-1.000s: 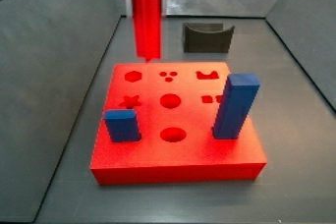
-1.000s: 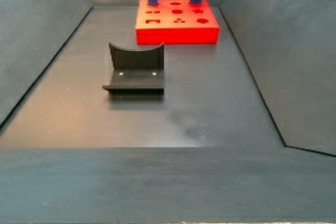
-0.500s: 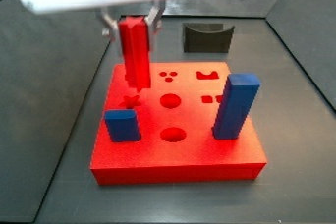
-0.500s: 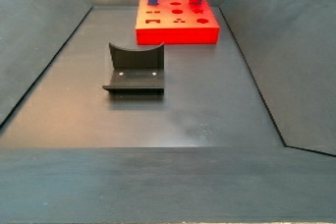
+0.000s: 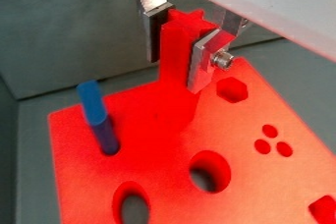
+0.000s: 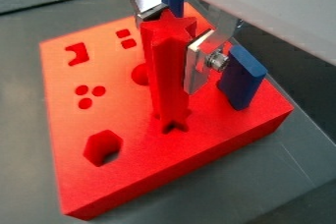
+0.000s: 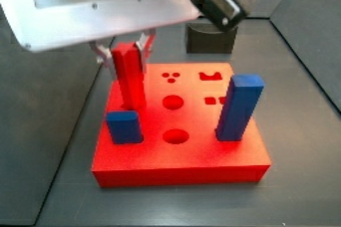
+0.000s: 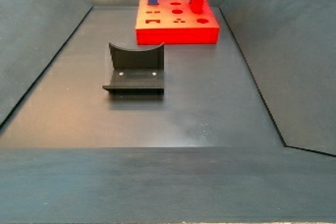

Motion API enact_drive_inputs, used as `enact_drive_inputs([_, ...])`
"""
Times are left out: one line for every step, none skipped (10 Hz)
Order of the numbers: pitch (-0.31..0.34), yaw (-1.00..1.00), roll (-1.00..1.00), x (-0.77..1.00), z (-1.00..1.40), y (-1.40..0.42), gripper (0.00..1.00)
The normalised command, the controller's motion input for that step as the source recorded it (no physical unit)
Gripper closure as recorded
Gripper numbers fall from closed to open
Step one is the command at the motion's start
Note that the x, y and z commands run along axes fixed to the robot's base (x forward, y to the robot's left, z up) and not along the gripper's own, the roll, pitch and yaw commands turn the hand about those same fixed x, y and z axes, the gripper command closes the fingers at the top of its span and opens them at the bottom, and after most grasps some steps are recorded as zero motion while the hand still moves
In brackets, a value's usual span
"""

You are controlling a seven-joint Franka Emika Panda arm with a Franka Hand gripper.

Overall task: Pick up the star object. Move up. Move to above the board. Insert the star object.
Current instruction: Insert the star object.

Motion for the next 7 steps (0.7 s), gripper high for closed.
enact_drive_inputs([-0.220,0.14,0.07,0.04,-0.78,-0.16,1.00])
enact_drive_inputs([-0.147,0.22,0.11,0.07,-0.84,-0.03,1.00])
enact_drive_inputs([-0.169,0.25,0.16,-0.17,-0.83,0.07,1.00])
enact_drive_inputs([-0.186,0.31,0.09,-0.11,-0.85,0.25,1.00])
enact_drive_inputs([-0.109,0.25,0.03,0.00,-0.77,0.15,1.00])
enact_drive_inputs([-0.103,0.05,0.03,0.00,-0.60,0.00,1.00])
enact_drive_inputs([-0.141,0.00,0.00,0.00,-0.54,0.00,1.00])
